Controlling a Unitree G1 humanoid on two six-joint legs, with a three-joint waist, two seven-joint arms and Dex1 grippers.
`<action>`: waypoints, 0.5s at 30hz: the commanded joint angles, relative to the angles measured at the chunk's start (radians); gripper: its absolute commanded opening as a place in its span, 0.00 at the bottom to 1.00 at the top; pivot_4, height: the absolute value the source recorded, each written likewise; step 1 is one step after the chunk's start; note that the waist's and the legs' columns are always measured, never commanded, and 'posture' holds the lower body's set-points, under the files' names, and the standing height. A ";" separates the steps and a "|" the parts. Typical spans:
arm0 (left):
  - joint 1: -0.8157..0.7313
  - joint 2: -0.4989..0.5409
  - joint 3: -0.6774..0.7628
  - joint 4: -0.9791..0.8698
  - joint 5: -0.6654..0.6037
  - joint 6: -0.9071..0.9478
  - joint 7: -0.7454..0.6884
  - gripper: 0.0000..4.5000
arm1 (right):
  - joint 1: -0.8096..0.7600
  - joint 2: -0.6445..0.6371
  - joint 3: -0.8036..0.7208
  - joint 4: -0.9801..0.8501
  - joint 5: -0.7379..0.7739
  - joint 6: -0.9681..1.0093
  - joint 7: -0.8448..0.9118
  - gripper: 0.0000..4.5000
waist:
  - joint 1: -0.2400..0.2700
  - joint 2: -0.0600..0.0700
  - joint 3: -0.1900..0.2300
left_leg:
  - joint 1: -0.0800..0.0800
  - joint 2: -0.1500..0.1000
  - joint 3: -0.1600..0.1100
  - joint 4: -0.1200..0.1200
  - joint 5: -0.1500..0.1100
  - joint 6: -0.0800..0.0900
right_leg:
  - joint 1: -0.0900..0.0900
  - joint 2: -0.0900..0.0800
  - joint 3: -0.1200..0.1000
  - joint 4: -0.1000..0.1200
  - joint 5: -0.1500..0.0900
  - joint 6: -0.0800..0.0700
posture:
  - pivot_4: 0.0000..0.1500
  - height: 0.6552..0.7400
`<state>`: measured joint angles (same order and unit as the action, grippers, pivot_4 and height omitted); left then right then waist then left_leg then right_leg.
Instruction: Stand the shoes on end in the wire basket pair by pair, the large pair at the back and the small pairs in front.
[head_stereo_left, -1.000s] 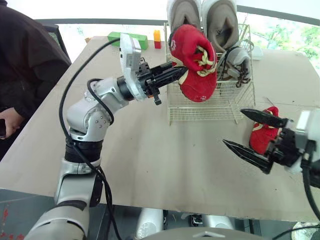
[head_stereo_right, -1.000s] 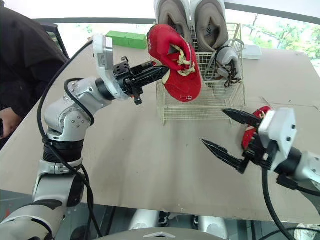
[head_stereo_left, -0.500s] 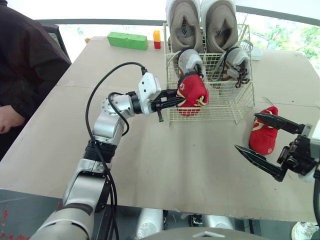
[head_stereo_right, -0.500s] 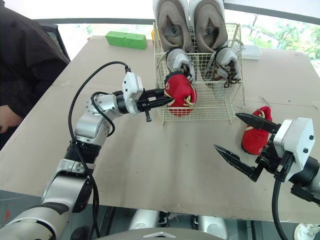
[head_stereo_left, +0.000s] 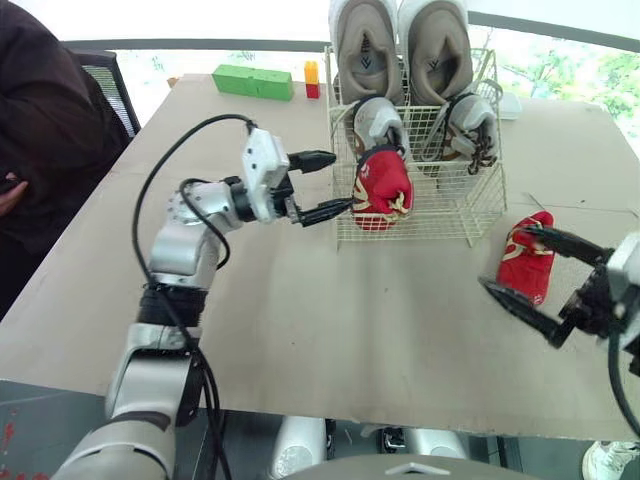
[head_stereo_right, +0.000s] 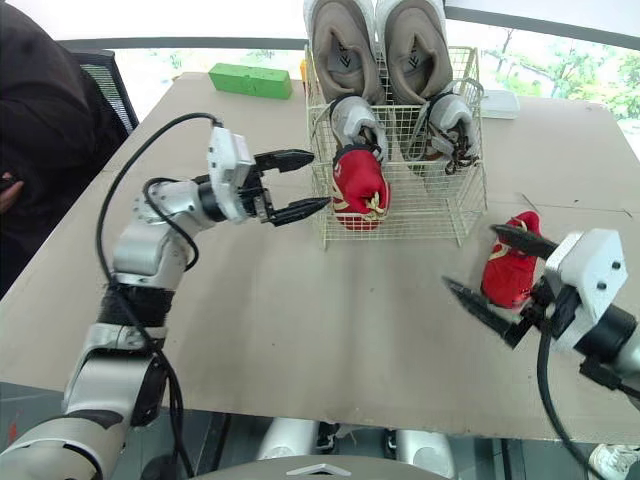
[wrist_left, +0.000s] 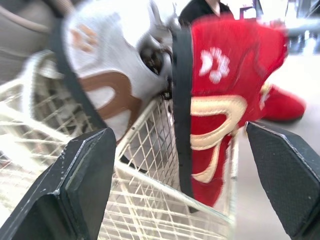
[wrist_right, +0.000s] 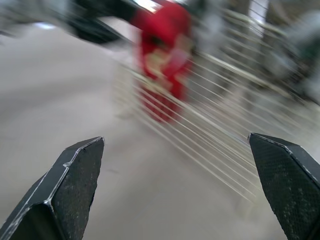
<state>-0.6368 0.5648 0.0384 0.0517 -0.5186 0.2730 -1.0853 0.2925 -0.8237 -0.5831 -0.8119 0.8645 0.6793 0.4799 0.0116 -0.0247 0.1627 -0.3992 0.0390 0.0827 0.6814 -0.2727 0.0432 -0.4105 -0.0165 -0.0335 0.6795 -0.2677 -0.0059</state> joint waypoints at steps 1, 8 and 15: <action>0.044 0.056 0.072 -0.205 -0.190 0.183 -0.015 0.99 | -0.035 -0.032 0.005 0.104 -0.076 0.092 -0.098 1.00 | 0.002 0.000 0.000 | 0.000 0.000 0.000 0.000 0.000 0.000 | 0.000 0.000 0.000 0.000 0.000 0.000 | 1.00 1.00; 0.164 0.139 0.022 -0.461 -0.360 0.391 -0.051 0.99 | -0.281 0.011 0.116 0.385 -0.077 0.349 -0.256 1.00 | 0.000 0.001 0.000 | 0.001 0.000 0.000 0.000 0.000 0.000 | 0.001 0.000 0.000 0.000 0.000 0.000 | 1.00 1.00; 0.203 0.126 -0.006 -0.543 -0.389 0.421 -0.023 1.00 | -0.428 0.015 0.181 0.588 -0.105 0.447 -0.220 0.72 | 0.001 0.002 0.000 | 0.001 0.000 0.000 0.000 0.000 0.000 | 0.000 0.001 0.001 0.000 0.000 0.000 | 1.00 1.00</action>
<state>-0.4324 0.6855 0.0227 -0.4585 -0.8847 0.6931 -1.1110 -0.1293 -0.7844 -0.3910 -0.2328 0.7837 1.1183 0.2564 0.0126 -0.0231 0.1624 -0.3987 0.0386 0.0828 0.6810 -0.2728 0.0433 -0.4102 -0.0154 -0.0328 0.6797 -0.2677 -0.0061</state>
